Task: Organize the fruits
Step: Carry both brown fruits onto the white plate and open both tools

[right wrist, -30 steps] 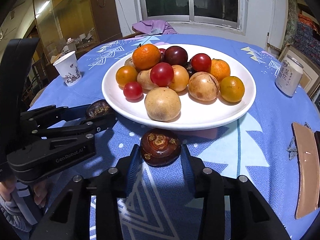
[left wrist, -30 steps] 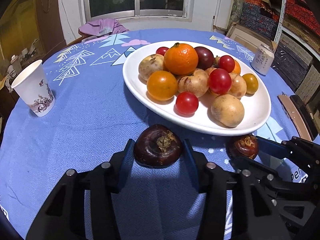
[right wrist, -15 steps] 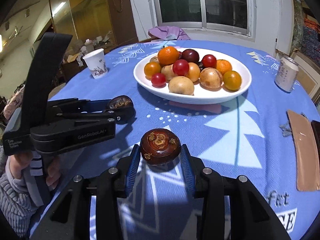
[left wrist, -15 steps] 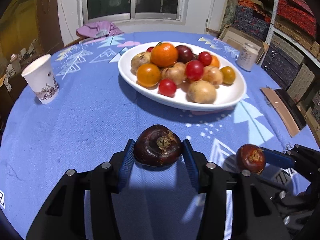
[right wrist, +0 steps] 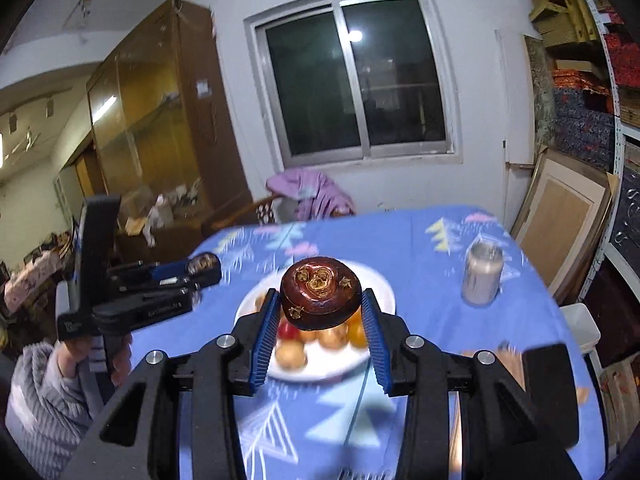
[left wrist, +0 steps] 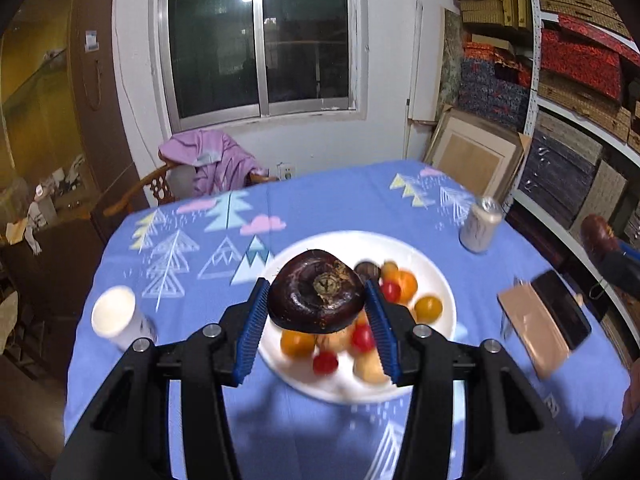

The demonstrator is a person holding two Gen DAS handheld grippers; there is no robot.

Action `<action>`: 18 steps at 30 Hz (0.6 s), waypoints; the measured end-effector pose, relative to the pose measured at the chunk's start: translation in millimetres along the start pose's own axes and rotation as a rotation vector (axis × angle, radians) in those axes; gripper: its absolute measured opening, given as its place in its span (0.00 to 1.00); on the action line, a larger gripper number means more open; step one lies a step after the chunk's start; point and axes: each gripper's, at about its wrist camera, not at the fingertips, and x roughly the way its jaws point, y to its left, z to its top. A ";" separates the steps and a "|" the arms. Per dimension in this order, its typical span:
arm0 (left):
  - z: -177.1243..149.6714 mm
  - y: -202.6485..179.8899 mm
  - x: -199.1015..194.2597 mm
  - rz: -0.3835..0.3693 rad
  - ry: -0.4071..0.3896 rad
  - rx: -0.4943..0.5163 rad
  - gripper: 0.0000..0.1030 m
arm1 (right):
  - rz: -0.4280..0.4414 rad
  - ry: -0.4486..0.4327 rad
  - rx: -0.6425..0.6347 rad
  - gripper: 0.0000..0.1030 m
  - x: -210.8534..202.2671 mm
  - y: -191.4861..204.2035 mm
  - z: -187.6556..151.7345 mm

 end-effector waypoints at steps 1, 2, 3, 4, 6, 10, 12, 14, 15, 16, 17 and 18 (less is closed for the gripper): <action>9.6 -2.1 6.9 0.004 -0.001 0.000 0.47 | -0.001 -0.005 0.010 0.41 9.0 -4.4 9.7; 19.5 -4.8 18.0 0.010 0.000 -0.001 0.47 | -0.004 -0.006 0.017 0.41 20.4 -8.6 17.7; 26.9 -7.2 28.9 0.016 0.005 -0.002 0.47 | -0.009 -0.002 0.029 0.41 33.9 -13.2 23.9; 32.6 -7.7 39.0 0.019 0.012 -0.002 0.47 | -0.014 0.008 0.039 0.41 47.7 -17.0 27.5; 41.5 -11.6 69.3 0.020 0.042 -0.009 0.47 | -0.023 0.050 0.050 0.41 82.4 -23.2 29.7; 42.1 -14.5 124.2 -0.002 0.115 -0.028 0.47 | -0.052 0.149 0.088 0.41 151.7 -38.7 17.7; 38.4 -14.1 146.7 -0.017 0.152 -0.034 0.47 | -0.060 0.193 0.104 0.41 177.1 -42.6 8.2; 34.2 -13.4 165.2 -0.012 0.176 -0.027 0.47 | -0.066 0.236 0.122 0.41 202.1 -49.7 -1.3; 32.7 -12.7 170.3 -0.012 0.184 -0.028 0.47 | -0.068 0.250 0.122 0.41 209.8 -50.8 -5.0; 30.5 -11.4 175.6 -0.015 0.193 -0.030 0.47 | -0.069 0.262 0.121 0.41 216.0 -51.6 -9.5; 28.8 -10.2 181.1 -0.017 0.204 -0.033 0.47 | -0.070 0.276 0.119 0.41 222.1 -52.2 -14.4; 26.1 -10.6 185.2 -0.015 0.212 -0.031 0.47 | -0.071 0.286 0.116 0.41 226.1 -51.9 -18.4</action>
